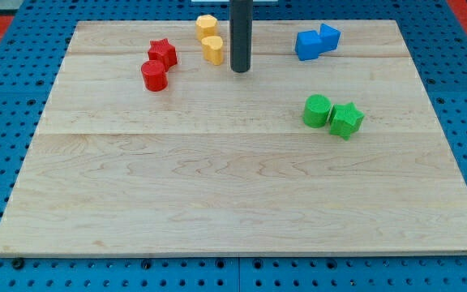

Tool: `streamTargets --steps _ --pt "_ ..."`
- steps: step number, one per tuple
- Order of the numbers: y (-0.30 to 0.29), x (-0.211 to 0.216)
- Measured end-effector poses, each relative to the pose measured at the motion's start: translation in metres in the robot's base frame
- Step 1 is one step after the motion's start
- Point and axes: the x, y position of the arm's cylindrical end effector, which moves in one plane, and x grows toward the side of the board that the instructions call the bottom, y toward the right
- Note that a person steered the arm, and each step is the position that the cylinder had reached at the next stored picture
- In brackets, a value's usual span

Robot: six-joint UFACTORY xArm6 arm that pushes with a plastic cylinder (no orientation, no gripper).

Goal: Point at the green circle

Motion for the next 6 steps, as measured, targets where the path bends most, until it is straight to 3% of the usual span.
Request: streamTargets --steps 1,2,3,5,6 --pt "-0.014 0.0" --pt "-0.018 -0.041" --pt "-0.017 -0.043" --pt "0.075 0.028" --pt "0.119 0.034"
